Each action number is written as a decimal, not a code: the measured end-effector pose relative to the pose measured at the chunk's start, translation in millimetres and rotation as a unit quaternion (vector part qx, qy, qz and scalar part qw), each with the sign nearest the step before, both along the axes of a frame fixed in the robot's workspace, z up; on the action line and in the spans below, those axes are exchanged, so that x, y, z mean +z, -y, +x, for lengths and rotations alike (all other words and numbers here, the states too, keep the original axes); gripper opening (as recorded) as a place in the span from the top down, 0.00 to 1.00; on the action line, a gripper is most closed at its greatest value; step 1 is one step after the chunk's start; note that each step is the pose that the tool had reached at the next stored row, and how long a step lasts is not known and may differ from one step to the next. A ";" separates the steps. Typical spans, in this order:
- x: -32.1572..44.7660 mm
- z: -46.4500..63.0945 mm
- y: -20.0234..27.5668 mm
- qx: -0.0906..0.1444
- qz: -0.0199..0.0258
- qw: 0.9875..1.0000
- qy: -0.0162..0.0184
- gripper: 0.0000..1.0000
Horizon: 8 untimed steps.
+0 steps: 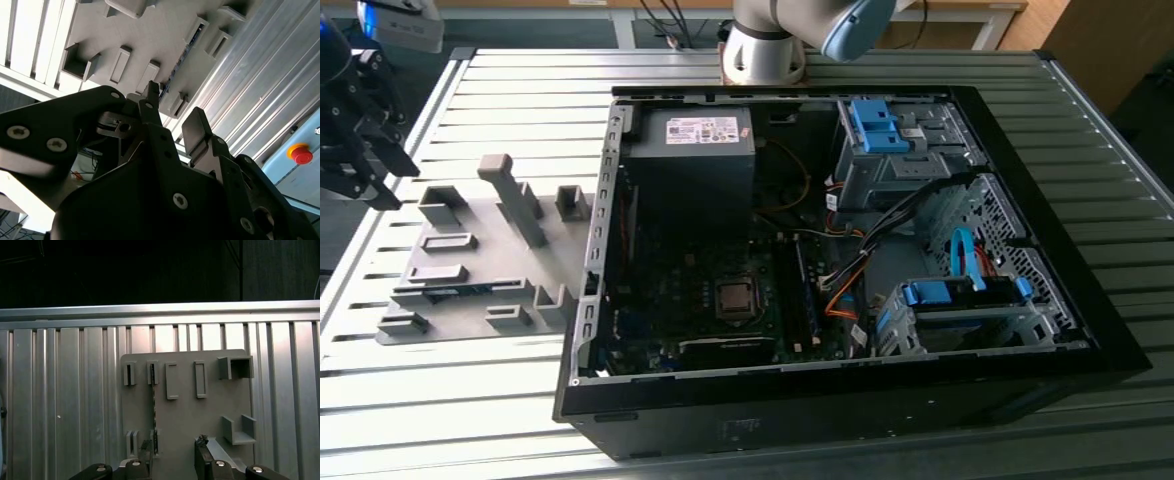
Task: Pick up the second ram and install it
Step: 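Pick up the second ram and move it above second insertion slot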
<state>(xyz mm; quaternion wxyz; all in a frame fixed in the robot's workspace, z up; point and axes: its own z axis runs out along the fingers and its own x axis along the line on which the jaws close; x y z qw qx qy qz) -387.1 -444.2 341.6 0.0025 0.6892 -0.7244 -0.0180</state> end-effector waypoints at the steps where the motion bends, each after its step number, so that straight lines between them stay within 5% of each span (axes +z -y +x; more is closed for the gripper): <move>1: -0.5 0.0 0.0 0.000 0.000 1.000 0.000 0.54; 8: -6.5 -0.1 0.0 0.000 0.000 1.000 0.000 0.54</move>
